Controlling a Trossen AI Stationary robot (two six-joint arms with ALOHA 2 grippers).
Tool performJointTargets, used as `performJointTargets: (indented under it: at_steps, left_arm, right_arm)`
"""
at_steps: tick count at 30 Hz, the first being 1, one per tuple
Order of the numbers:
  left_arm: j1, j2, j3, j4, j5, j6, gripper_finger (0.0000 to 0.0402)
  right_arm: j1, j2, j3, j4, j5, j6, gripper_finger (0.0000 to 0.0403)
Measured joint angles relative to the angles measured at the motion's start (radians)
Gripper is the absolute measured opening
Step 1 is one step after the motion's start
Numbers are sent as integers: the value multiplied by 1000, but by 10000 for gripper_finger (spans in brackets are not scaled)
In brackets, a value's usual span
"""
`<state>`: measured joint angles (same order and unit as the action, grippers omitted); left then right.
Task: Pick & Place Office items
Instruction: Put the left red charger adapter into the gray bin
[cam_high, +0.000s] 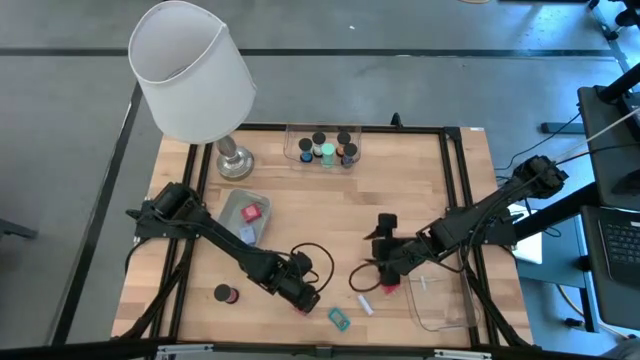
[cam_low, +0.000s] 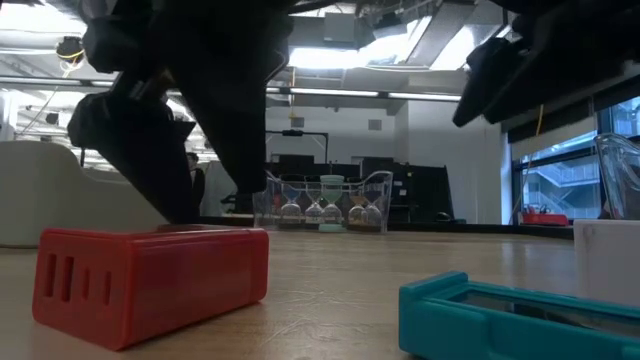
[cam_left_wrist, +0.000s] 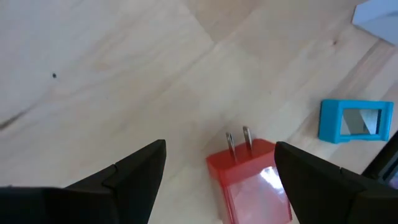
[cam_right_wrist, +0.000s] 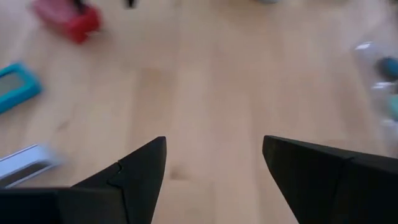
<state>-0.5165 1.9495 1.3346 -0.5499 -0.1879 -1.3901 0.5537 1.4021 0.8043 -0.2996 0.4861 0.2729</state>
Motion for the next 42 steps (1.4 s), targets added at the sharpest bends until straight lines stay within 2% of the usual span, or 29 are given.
performJointTargets:
  at_steps: [5,9,22,26,32,35,42]
  left_arm:
    - [-12,0,0,0,-37,-10,297]
    - [-23,0,0,0,-37,-49,297]
    - [-39,9,23,44,-144,-89,297]
    - [-39,65,106,-39,-125,-94,297]
    - [-38,174,318,-294,-101,-85,297]
    - [-38,228,420,-401,-50,-92,297]
    - [-38,320,536,-463,38,-93,297]
  right_arm:
    - [0,0,0,0,-142,0,272]
    - [0,0,0,0,-210,0,272]
    - [0,0,0,1,-241,-1,272]
    - [0,0,0,1,-241,3,272]
    - [0,0,0,14,-243,3,272]
    - [0,0,-1,15,-243,3,272]
    - [0,0,-1,18,-243,4,272]
